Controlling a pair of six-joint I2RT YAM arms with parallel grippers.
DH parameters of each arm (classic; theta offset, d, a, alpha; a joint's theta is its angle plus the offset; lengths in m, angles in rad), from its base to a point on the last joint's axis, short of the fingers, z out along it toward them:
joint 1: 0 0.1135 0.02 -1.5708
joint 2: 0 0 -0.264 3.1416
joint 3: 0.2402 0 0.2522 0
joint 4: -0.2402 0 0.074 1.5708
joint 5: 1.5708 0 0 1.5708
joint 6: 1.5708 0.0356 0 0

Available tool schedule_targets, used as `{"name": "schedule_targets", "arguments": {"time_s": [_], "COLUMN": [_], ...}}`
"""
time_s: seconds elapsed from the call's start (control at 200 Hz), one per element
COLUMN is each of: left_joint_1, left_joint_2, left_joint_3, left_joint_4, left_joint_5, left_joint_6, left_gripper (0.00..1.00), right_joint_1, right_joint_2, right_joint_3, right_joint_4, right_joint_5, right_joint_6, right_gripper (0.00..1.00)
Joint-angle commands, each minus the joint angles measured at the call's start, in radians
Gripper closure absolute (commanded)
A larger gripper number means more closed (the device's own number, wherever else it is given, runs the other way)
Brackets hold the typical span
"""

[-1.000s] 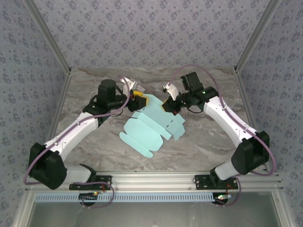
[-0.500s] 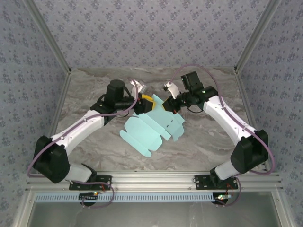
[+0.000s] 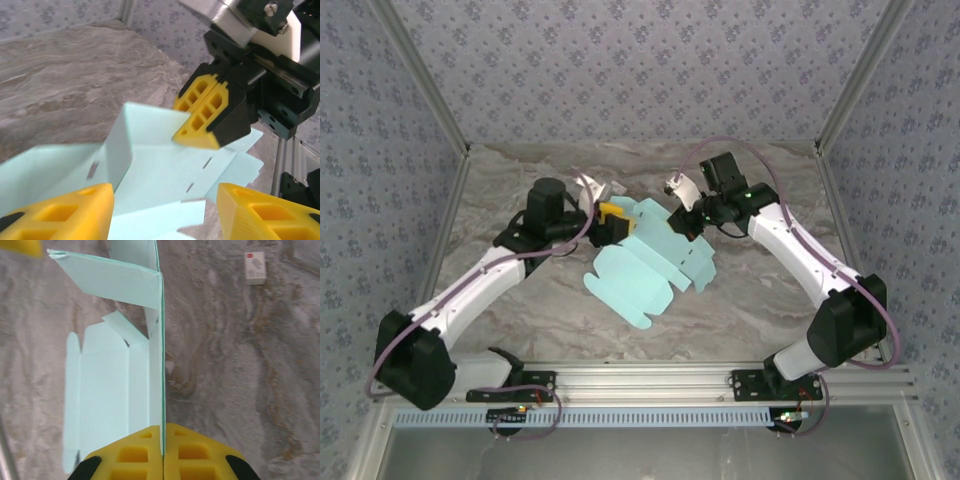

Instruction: Fold the paper box

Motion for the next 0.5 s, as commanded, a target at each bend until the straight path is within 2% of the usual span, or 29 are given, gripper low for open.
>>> {"name": "schedule_targets", "arguments": {"time_s": [0.0,0.115,0.255,0.335,0.495], "left_joint_1": [0.041,0.105,0.216,0.254,0.259], "left_joint_2": [-0.078,-0.105,-0.078,-0.041,0.090], "left_joint_3": [-0.065,-0.121,-0.168,-0.174,-0.113], "left_joint_4": [0.029,0.032,0.046,0.054,0.008], "left_joint_5": [-0.108,-0.219,-0.260,-0.271,-0.314], "left_joint_6": [-0.086,-0.188,-0.298,-0.318,-0.273], "left_gripper": [0.40,0.38,0.37,0.37,0.36], "right_joint_1": [0.042,0.102,0.176,0.206,0.255], "right_joint_2": [-0.001,0.041,0.075,0.077,0.085], "right_joint_3": [-0.029,-0.040,-0.078,-0.119,-0.227], "right_joint_4": [0.032,0.099,0.202,0.286,0.454], "right_joint_5": [0.202,0.424,0.674,0.748,0.850], "right_joint_6": [-0.060,-0.095,-0.181,-0.243,-0.375], "right_gripper": [1.00,1.00,1.00,1.00,1.00]}}
